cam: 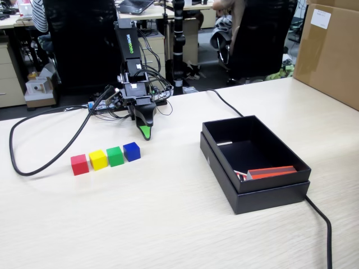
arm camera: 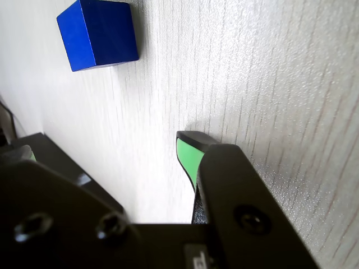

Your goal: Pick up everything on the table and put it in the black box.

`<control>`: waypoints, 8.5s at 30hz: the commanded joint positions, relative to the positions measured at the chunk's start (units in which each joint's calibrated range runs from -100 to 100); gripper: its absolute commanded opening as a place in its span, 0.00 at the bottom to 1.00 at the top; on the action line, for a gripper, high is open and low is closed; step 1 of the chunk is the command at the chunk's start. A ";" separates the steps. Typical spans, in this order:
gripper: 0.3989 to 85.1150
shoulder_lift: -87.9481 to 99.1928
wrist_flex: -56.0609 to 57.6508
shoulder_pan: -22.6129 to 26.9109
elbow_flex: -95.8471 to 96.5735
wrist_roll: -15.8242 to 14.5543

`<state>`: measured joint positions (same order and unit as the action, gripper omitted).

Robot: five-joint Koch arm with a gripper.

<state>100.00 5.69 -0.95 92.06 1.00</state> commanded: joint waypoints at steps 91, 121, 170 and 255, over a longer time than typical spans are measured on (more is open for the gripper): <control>0.57 -32.01 53.01 -20.51 -63.50 18.46; 0.45 -100.29 52.75 -21.93 -101.67 21.15; 0.37 -122.43 62.17 14.90 -139.20 -2.44; 0.04 -76.08 62.60 4.93 -123.16 2.54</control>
<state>22.20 68.25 -0.66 -23.51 6.67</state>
